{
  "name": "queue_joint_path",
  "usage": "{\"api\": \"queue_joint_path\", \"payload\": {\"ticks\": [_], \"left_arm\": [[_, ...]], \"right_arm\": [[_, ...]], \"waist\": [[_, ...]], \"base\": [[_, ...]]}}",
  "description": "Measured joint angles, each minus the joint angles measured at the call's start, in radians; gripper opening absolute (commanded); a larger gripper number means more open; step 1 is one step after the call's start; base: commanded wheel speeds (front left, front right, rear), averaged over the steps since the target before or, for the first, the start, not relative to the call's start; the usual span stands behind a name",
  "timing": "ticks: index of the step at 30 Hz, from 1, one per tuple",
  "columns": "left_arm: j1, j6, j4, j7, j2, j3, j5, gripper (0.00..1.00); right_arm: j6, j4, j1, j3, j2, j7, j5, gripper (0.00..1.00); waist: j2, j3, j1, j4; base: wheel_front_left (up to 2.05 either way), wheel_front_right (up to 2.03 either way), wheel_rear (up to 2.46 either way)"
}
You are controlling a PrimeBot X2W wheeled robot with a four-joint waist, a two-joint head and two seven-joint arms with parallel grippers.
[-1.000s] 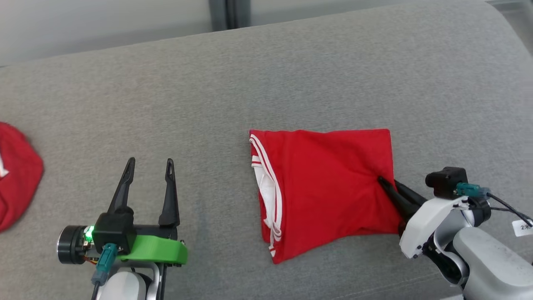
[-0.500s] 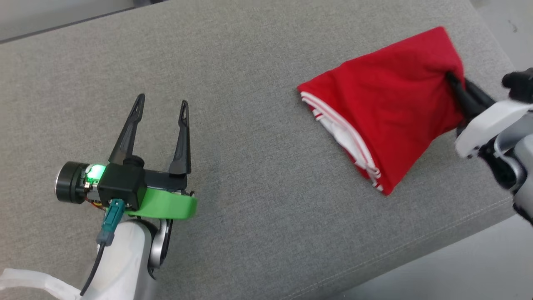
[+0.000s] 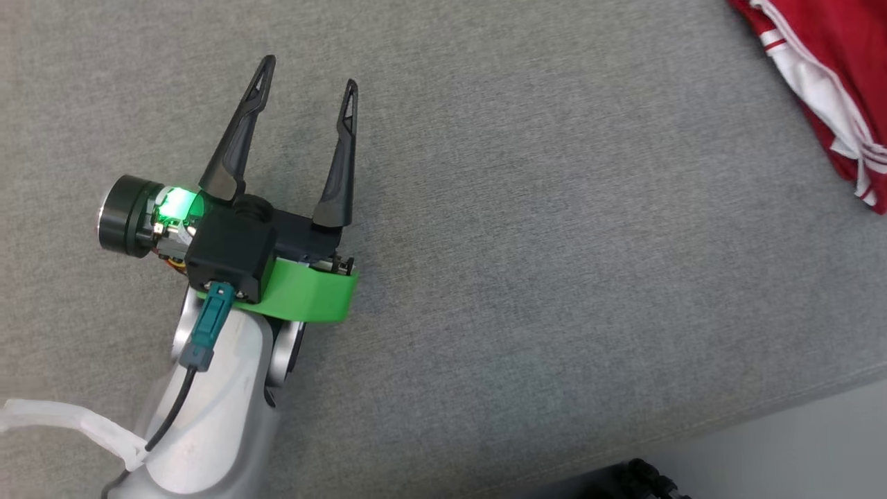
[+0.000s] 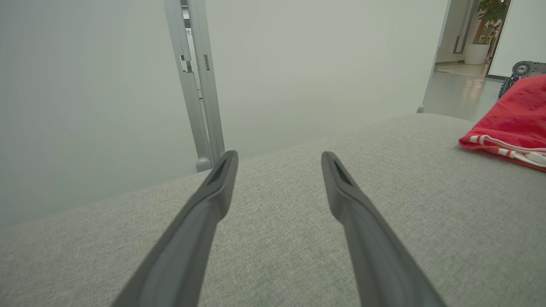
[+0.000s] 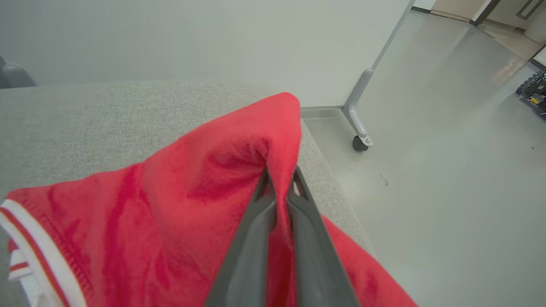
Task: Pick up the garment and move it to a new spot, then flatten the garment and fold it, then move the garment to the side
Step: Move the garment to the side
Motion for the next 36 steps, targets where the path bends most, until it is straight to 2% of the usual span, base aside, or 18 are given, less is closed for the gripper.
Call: {"api": "queue_joint_path", "payload": {"ticks": [1,2,3,8,11,15,19,22,25,28,34,36], "left_arm": [[-0.003,0.000,0.000,-0.001,-0.003,-0.002,0.000,1.00],[-0.005,0.000,0.000,-0.001,-0.004,-0.003,0.000,1.00],[-0.007,0.000,0.000,-0.003,-0.003,-0.004,0.000,1.00],[-0.007,0.006,0.003,-0.004,0.002,-0.003,-0.001,1.00],[0.003,0.011,0.012,-0.005,0.010,0.004,-0.006,1.00],[0.040,0.023,0.018,-0.007,0.015,0.013,-0.018,1.00],[0.098,0.035,0.029,-0.010,0.026,0.033,-0.040,1.00],[0.152,0.050,0.040,-0.010,0.031,0.052,-0.063,1.00],[0.207,0.066,0.045,-0.008,0.036,0.069,-0.080,1.00],[0.259,0.079,0.051,-0.004,0.040,0.085,-0.102,1.00],[0.351,0.100,0.060,-0.004,0.040,0.107,-0.137,1.00],[0.378,0.105,0.063,-0.004,0.039,0.113,-0.147,1.00]], "right_arm": [[0.000,0.018,-0.001,0.004,-0.006,-0.001,0.002,0.27],[0.000,0.036,-0.002,0.006,-0.011,-0.003,0.001,0.80],[0.000,0.056,-0.005,0.006,-0.016,-0.007,-0.001,1.00],[0.000,0.121,-0.006,0.008,-0.024,-0.022,-0.028,1.00],[0.000,0.124,0.023,-0.024,-0.036,-0.024,-0.055,1.00],[0.000,0.073,0.102,-0.168,-0.061,-0.027,-0.095,1.00],[0.000,-0.039,0.238,-0.312,-0.031,-0.028,-0.162,1.00],[0.000,-0.162,0.351,-0.438,0.019,-0.027,-0.232,1.00],[0.000,-0.313,0.497,-0.550,0.114,-0.028,-0.314,1.00],[0.000,-0.452,0.631,-0.617,0.212,-0.028,-0.387,1.00],[0.000,-0.682,0.853,-0.660,0.396,-0.028,-0.494,1.00],[0.000,-0.735,0.904,-0.652,0.436,-0.028,-0.521,1.00]], "waist": [[0.0000,0.011,0.0000,0.014],[0.0000,0.020,0.0000,0.024],[0.0000,0.030,0.0000,0.036],[0.0000,0.058,0.0000,0.075],[0.0000,0.048,-0.0001,0.083],[0.0000,0.016,-0.0001,0.083],[0.0000,-0.031,-0.0001,0.075],[0.0000,-0.079,-0.0002,0.061],[0.0000,-0.136,-0.0003,0.044],[0.0000,-0.191,-0.0003,0.031],[0.0000,-0.301,-0.0003,0.014],[-0.0001,-0.335,-0.0003,0.011]], "base": [[0.00,0.00,0.00],[0.00,0.00,0.00],[0.00,0.00,0.00],[0.00,0.00,0.00],[0.00,0.00,0.00],[0.00,0.00,0.00],[0.00,0.00,0.00],[0.00,0.00,0.00],[0.00,0.00,0.00],[0.00,0.00,0.00],[0.00,0.00,0.00],[0.00,0.00,0.00]]}}
